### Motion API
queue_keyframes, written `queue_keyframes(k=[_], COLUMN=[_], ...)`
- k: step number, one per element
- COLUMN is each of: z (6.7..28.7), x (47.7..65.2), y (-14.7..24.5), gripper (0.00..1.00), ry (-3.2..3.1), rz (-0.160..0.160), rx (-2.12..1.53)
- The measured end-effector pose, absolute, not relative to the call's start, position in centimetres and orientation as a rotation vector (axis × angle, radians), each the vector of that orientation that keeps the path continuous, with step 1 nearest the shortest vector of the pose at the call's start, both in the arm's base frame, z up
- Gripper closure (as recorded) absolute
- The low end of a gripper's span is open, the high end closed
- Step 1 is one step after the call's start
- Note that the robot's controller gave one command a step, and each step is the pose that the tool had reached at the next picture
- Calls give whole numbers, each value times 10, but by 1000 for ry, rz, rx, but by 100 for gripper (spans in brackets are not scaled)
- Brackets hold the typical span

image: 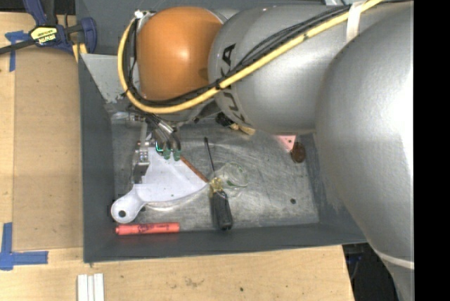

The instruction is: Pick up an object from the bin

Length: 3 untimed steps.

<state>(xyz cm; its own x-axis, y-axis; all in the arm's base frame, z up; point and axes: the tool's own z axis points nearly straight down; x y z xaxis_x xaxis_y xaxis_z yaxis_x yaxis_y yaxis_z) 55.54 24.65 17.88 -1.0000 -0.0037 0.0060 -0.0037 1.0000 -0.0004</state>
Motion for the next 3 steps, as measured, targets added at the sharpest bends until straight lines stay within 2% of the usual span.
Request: queue_keyframes(k=[2,3], z=[183,224], x=[557,552], y=[245,243], gripper=[0,0], ry=[-3143,-3122], rz=[-2,2], rx=[6,302])
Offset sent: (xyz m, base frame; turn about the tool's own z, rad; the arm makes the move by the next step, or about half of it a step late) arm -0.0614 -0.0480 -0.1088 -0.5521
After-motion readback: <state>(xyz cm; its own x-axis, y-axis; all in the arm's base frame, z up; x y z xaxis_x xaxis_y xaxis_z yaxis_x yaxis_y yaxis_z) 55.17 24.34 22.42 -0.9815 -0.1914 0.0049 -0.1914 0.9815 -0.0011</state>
